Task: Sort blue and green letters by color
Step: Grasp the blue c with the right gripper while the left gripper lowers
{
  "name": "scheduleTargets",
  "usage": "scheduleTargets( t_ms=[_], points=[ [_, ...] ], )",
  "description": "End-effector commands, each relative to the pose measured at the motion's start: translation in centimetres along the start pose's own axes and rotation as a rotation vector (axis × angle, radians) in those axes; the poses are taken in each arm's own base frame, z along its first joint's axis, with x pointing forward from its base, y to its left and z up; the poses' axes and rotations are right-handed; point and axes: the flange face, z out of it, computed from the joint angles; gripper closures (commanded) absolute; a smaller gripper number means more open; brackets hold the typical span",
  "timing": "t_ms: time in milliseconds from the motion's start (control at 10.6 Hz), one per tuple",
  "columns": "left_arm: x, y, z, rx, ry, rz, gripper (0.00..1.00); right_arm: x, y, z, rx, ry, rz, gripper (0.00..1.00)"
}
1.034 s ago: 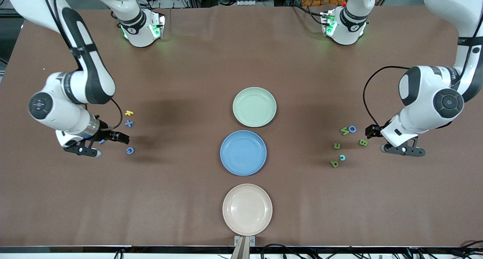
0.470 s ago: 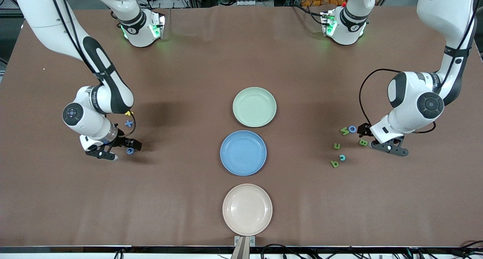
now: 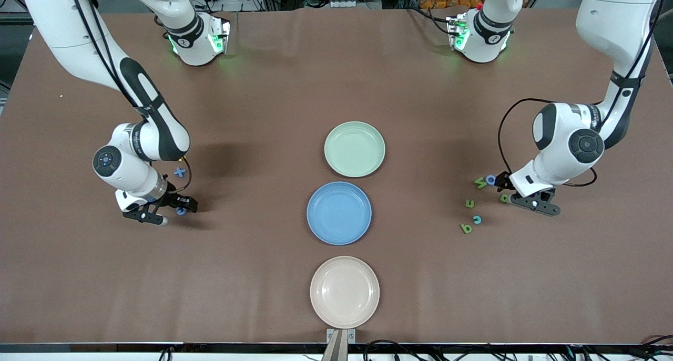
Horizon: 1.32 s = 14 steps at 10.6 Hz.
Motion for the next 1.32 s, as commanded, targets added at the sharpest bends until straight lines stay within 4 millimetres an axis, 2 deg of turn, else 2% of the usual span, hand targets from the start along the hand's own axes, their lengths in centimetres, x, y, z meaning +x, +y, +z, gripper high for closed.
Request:
scheduleTargets(
  t_ms=[0, 94, 188, 376, 564, 658, 846, 1222],
  points=[
    [-0.1, -0.3, 1.3, 0.010, 0.009, 0.039, 0.07, 0.1, -0.3, -0.2, 0.009, 0.007, 0.004, 0.75],
    [-0.4, -1.5, 1.4, 0.012, 0.020, 0.043, 0.08, 0.2, -0.3, -0.2, 0.009, 0.009, 0.005, 0.79],
    [-0.6, -2.2, 1.9, 0.010, 0.019, 0.060, 0.08, 0.2, -0.3, -0.2, 0.010, 0.009, 0.008, 0.87],
    [-0.6, -2.3, 2.5, 0.006, 0.016, 0.063, 0.10, 0.4, -0.3, -0.6, 0.011, 0.011, 0.017, 0.94],
    [-0.6, -2.3, 3.1, 0.003, 0.020, 0.061, 0.12, 1.1, -0.9, -2.1, 0.014, 0.017, 0.023, 0.96],
    [-0.6, -2.3, 3.1, 0.003, 0.020, 0.061, 0.13, 1.7, -1.5, -3.6, 0.014, 0.002, 0.040, 0.95],
    [-0.6, -2.1, 3.3, 0.000, 0.017, 0.062, 0.18, 2.7, -4.9, -6.4, 0.018, -0.024, 0.094, 0.95],
    [-0.6, -2.1, 4.2, -0.011, 0.009, 0.053, 0.20, 3.2, -13.4, -9.7, 0.066, 0.022, 0.158, 0.95]
  ],
)
